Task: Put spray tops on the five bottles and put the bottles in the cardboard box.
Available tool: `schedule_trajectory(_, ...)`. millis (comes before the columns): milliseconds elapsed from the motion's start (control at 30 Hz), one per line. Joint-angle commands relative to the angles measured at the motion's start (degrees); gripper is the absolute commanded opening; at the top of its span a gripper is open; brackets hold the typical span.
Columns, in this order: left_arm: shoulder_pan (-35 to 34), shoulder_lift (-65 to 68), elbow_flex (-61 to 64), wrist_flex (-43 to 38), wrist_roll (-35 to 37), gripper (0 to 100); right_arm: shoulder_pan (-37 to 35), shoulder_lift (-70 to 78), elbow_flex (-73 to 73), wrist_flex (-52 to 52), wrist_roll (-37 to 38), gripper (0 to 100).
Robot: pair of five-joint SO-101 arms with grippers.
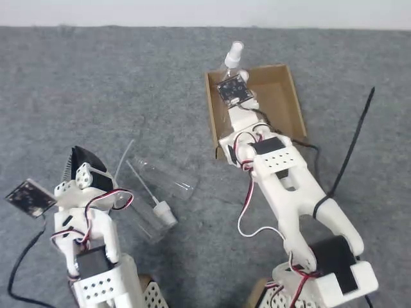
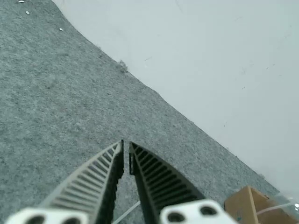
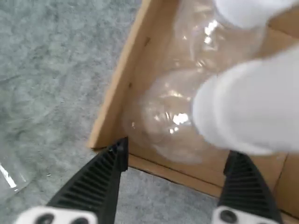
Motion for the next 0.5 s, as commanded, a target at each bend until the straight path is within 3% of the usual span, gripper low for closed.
schedule_trajectory(0, -0.26, -0.88, -0.75, 0.26, -0.44, 1, -0.40, -1.98, -1.49, 0.31, -0.09, 26.7)
schedule_trajectory(467, -0.26, -0.88, -0.75, 0.26, -0.44, 1, -0.31, -3.65, -1.32, 0.75, -0.09, 26.6)
